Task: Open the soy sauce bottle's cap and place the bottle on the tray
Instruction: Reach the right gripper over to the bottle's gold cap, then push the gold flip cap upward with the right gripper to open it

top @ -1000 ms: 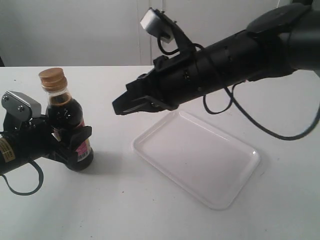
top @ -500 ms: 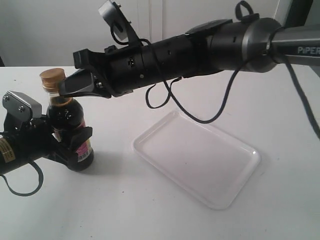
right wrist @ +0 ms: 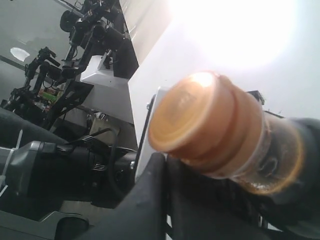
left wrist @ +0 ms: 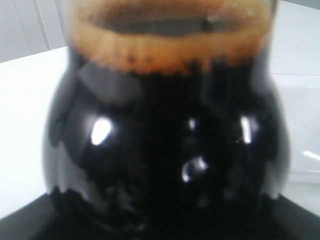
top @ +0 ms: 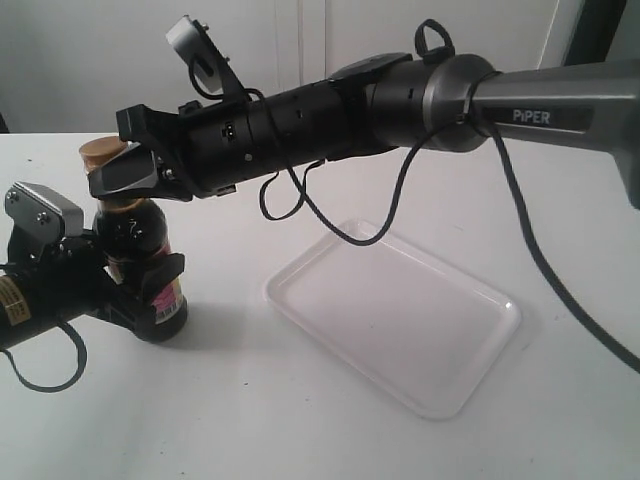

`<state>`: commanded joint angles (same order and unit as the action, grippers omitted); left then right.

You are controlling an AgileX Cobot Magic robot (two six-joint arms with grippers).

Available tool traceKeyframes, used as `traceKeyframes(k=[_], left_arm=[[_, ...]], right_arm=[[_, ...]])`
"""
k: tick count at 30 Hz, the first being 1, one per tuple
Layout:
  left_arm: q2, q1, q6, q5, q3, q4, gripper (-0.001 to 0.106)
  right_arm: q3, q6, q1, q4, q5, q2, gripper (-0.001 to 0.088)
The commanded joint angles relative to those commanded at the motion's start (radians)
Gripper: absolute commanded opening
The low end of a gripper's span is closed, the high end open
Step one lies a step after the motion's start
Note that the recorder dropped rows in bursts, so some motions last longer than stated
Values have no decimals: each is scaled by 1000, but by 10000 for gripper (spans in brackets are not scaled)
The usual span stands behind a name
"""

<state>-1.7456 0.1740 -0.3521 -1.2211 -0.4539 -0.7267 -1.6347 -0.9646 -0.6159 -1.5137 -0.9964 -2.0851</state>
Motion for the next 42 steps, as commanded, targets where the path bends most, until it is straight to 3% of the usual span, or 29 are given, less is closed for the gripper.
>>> traceKeyframes(k=[20, 35, 42], left_arm=[[0, 0, 2, 0, 0, -14, 0], [0, 0, 2, 0, 0, -14, 0], [0, 0, 2, 0, 0, -14, 0]], right_arm=[[-55, 2, -2, -7, 91, -1, 0], [-161, 0, 18, -5, 115, -1, 0], [-172, 25, 18, 126, 70, 20, 0]])
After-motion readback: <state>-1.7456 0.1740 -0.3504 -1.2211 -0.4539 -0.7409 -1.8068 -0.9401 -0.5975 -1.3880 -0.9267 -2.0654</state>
